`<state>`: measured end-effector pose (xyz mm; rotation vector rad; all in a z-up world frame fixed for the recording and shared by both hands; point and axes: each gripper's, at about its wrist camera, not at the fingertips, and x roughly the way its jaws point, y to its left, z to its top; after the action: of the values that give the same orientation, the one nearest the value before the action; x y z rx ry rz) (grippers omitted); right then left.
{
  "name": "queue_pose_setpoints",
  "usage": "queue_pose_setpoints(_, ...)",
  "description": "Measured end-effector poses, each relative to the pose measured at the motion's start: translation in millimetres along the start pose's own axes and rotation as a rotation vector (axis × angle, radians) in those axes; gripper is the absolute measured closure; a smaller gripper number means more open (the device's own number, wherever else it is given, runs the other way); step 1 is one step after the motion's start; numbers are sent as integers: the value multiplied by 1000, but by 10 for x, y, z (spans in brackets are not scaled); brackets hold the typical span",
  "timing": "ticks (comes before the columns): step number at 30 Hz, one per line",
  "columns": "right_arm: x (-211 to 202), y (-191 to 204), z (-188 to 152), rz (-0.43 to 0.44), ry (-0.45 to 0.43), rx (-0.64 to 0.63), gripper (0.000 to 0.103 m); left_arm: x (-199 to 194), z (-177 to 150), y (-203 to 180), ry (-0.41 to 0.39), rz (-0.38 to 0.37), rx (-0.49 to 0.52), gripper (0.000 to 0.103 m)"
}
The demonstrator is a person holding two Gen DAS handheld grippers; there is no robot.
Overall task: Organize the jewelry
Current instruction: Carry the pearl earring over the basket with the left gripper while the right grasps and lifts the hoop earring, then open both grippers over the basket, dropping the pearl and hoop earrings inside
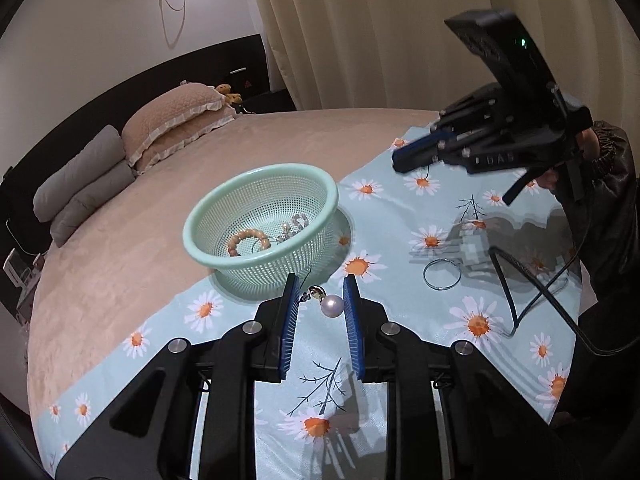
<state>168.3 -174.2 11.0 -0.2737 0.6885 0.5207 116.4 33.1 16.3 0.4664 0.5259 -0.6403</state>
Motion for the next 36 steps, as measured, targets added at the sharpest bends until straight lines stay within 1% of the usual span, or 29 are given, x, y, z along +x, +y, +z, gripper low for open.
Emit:
queue_pose_setpoints(1, 63, 16, -76, -3, 20, 11, 50, -9, 10, -4, -1, 8, 3, 80)
queue_pose_setpoints(2, 113, 38, -160, -18, 30, 19, 28, -24, 15, -5, -2, 1, 4, 80)
queue_pose_setpoints(3, 149, 63, -245, -17, 39, 25, 28, -35, 21, -13, -5, 2, 7, 80)
queue_pose_setpoints(5, 222, 79, -392, 33, 66, 65, 29, -48, 18, -9, -4, 0, 5, 80)
queue_pose_setpoints(6, 257, 93, -460, 41, 69, 80, 29, -55, 17, -10, -6, 3, 3, 80)
queue_pose_setpoints(10, 495, 139, -719, 22, 142, 115, 29, -50, 14, -18, 1, 1, 0, 80)
queue_pose_setpoints(11, 569, 147, -785, 30, 169, 126, 40, -45, 13, -30, 4, 3, 3, 80)
queue_pose_setpoints(12, 632, 154, -849, 47, 185, 139, 49, -35, 14, -34, 7, 9, 5, 80)
queue_pose_setpoints(13, 628, 173, -889, 50, 166, 139, 52, -22, 16, -31, 12, 8, 4, 80)
queue_pose_setpoints(14, 615, 194, -895, 72, 168, 128, 62, -14, 17, -27, 15, 10, 3, 80)
queue_pose_setpoints(19, 571, 174, -821, 89, 194, 133, 63, 18, 47, -23, 22, 8, 0, 79)
queue_pose_setpoints(23, 405, 52, -646, 48, 151, 120, 63, 39, 74, -39, 24, 12, 23, 79)
queue_pose_setpoints(25, 301, -30, -470, 10, 115, 91, 63, 51, 110, -15, 18, 15, 25, 79)
queue_pose_setpoints(29, 137, -147, 21, -50, 18, 23, 63, 152, 244, 121, 12, 25, 10, 79)
queue_pose_setpoints(31, 101, -190, 251, -49, -18, -4, 63, 218, 334, 203, 11, 36, 12, 79)
queue_pose_setpoints(33, 119, -208, 452, -50, -51, -21, 63, 277, 436, 302, 2, 36, -8, 79)
queue_pose_setpoints(36, 280, -222, 677, -47, -61, -39, 63, 352, 573, 443, -41, 1, -47, 79)
